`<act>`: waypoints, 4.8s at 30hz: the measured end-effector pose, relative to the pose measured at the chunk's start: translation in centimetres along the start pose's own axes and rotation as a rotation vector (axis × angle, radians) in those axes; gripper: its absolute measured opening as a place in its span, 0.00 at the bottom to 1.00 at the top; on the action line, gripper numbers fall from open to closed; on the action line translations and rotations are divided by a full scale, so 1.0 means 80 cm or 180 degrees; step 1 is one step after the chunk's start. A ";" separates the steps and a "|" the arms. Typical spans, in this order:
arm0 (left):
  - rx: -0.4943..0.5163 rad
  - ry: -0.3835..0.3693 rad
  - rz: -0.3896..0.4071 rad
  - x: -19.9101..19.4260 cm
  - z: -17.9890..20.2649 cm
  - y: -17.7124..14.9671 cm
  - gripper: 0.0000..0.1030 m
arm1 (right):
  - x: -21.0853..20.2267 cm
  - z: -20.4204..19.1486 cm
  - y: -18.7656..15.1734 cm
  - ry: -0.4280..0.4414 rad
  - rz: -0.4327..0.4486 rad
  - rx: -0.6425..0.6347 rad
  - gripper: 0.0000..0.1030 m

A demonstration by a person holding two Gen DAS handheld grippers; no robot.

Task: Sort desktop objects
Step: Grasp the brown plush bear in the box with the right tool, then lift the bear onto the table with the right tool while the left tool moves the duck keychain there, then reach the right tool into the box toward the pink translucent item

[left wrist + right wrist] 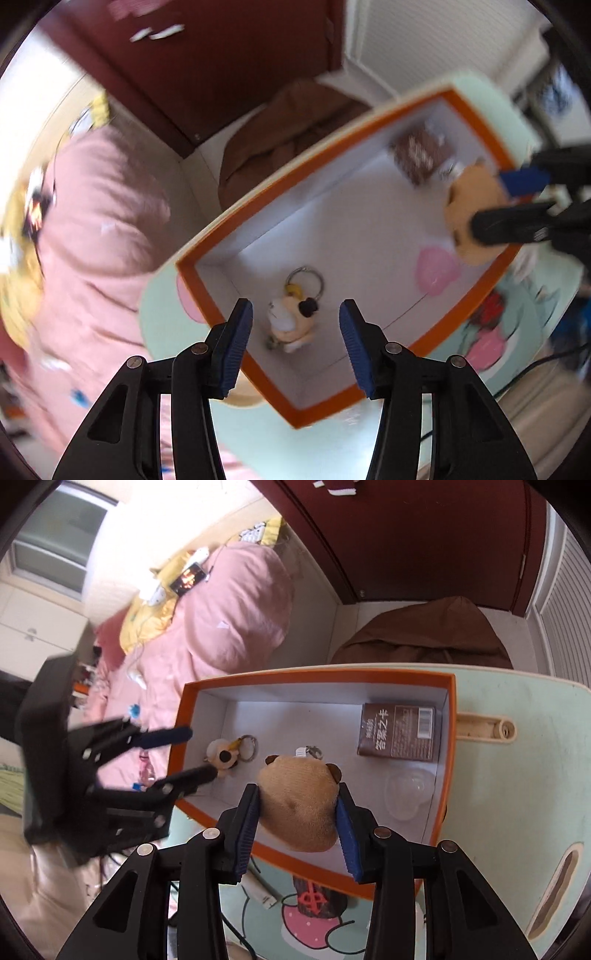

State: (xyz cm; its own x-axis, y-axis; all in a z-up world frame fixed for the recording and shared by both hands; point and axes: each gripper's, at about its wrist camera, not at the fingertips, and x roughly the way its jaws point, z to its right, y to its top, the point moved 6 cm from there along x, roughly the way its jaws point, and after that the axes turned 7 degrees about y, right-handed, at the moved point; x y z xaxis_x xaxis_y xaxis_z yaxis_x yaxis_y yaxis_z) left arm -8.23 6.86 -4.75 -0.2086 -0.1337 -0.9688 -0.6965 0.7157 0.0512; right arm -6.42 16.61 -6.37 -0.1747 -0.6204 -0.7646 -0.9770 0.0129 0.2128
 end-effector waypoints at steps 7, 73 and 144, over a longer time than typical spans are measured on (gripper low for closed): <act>0.0262 -0.0038 -0.0410 0.037 0.012 0.005 0.49 | -0.009 0.004 -0.005 0.0194 0.0067 0.0058 0.40; -0.1988 -0.0819 0.0915 -0.016 -0.003 -0.161 0.68 | -0.068 -0.020 -0.021 -0.0004 0.0708 0.0077 0.47; -0.2435 -0.1051 0.0977 -0.001 -0.030 -0.199 0.68 | 0.032 0.015 0.035 -0.0909 -0.0738 0.0203 0.57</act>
State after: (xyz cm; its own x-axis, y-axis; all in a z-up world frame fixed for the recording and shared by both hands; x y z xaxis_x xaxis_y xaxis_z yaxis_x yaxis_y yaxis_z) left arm 1.24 -6.17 -4.93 -0.3352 0.2779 -0.9002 -0.9352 0.0176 0.3537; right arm -9.71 16.00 -8.44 0.0340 -0.3690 -0.9288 -0.9987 -0.0479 -0.0176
